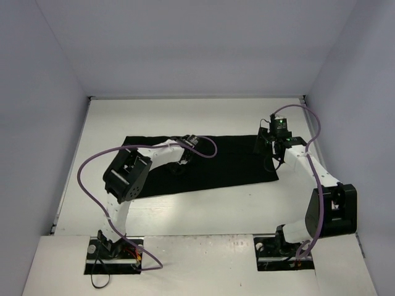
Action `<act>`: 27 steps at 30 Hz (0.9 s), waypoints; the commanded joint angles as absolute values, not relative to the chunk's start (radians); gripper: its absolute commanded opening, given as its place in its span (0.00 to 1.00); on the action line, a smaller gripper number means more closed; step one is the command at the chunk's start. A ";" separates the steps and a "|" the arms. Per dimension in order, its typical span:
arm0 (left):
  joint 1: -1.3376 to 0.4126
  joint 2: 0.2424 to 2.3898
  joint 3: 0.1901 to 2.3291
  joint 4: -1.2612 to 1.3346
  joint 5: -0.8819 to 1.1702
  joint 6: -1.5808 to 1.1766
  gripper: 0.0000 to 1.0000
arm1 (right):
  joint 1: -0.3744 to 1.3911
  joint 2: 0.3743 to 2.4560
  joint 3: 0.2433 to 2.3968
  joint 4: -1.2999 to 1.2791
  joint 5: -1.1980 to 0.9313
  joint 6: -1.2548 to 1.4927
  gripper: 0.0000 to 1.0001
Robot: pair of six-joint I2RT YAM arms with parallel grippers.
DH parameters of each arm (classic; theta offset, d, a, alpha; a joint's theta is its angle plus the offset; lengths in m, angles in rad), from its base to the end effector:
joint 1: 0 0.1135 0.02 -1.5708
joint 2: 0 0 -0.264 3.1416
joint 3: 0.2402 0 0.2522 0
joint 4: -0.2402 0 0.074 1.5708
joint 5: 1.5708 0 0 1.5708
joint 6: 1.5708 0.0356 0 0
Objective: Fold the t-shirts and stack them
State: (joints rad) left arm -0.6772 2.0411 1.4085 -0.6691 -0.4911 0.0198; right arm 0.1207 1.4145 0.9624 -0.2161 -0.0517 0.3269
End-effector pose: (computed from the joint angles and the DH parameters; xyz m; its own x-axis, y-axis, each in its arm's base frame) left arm 0.3228 -0.2380 0.1508 -0.7421 0.6191 -0.2568 0.4696 0.7537 0.4598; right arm 0.3090 0.0393 0.2534 -0.6340 0.2461 -0.7331 0.0455 0.9582 0.2824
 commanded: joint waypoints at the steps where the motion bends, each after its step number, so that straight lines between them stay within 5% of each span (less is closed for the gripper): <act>1: -0.650 2.027 1.467 -0.673 -0.490 0.025 0.27 | 0.127 1.374 0.957 -0.196 -0.065 0.339 0.48; 9: -0.641 2.042 1.470 -0.672 -0.473 0.023 0.25 | 0.127 1.367 0.949 -0.195 -0.075 0.350 0.48; 14: -0.641 2.031 1.483 -0.675 -0.479 0.028 0.00 | 0.127 1.362 0.943 -0.196 -0.075 0.354 0.48; 27: -0.646 1.920 1.576 -0.792 -0.358 0.050 0.00 | 0.127 1.356 0.940 -0.196 -0.082 0.364 0.48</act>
State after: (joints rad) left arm -0.6502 2.0388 1.5089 -0.7097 -0.4181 0.0353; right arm 0.1207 1.3980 0.9379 -0.2169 -0.0727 0.3483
